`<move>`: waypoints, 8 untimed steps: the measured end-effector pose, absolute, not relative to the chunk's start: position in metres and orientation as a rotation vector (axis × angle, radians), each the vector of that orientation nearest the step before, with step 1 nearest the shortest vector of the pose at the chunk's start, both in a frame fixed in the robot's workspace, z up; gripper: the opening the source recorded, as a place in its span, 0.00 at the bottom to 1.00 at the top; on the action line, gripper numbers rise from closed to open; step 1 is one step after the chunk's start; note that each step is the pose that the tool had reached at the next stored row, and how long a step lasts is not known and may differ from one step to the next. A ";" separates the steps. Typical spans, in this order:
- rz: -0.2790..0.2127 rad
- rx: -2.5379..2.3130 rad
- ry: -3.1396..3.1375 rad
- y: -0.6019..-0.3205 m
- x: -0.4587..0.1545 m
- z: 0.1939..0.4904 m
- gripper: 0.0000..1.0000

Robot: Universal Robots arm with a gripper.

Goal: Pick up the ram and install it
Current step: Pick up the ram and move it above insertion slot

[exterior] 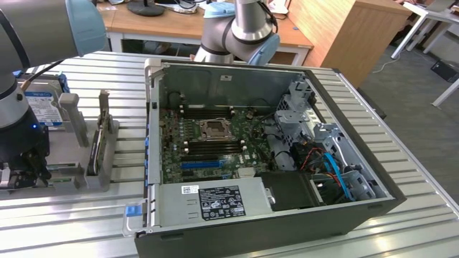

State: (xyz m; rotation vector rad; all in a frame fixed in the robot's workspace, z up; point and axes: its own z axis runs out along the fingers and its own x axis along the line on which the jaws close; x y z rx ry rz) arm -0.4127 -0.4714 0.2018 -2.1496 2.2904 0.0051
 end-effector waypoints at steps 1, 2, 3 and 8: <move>0.005 -2.150 2.290 -0.471 -0.413 0.202 0.23; 0.005 -2.150 2.290 -0.471 -0.413 0.202 0.23; 0.005 -2.150 2.290 -0.471 -0.413 0.202 0.23; 0.005 -2.150 2.290 -0.471 -0.413 0.202 0.23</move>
